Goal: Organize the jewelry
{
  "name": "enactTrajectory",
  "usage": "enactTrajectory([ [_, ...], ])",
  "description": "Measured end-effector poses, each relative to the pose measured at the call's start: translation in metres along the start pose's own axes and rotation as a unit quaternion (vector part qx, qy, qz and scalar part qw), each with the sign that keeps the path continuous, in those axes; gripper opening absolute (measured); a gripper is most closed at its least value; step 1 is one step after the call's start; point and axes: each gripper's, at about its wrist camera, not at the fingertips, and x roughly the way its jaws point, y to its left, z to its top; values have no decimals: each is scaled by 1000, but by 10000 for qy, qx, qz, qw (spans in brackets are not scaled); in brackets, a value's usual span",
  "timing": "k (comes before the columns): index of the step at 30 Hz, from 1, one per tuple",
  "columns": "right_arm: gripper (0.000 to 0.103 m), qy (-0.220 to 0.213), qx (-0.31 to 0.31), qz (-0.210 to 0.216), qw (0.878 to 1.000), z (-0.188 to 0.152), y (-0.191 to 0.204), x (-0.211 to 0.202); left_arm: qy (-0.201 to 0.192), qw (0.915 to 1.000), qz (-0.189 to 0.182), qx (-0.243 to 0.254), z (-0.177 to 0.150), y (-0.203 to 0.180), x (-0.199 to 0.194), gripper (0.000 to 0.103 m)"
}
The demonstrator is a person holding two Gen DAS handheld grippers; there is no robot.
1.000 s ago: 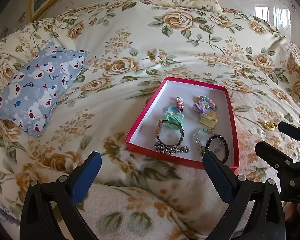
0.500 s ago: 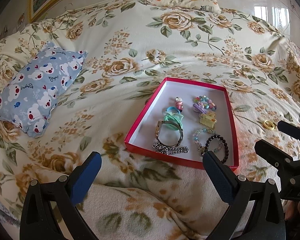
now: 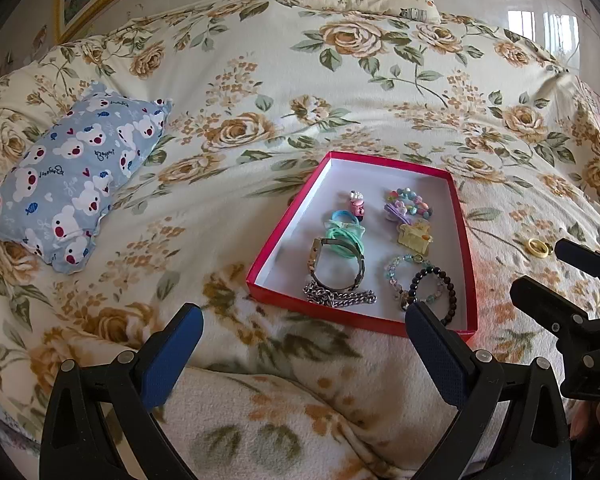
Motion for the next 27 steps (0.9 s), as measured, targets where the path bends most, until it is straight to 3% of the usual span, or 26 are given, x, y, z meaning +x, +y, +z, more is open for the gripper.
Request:
enactTrajectory([
  [27,103,-9,22,20,10000,0,2,1,11,10000,-36,9,1,0,2,102],
])
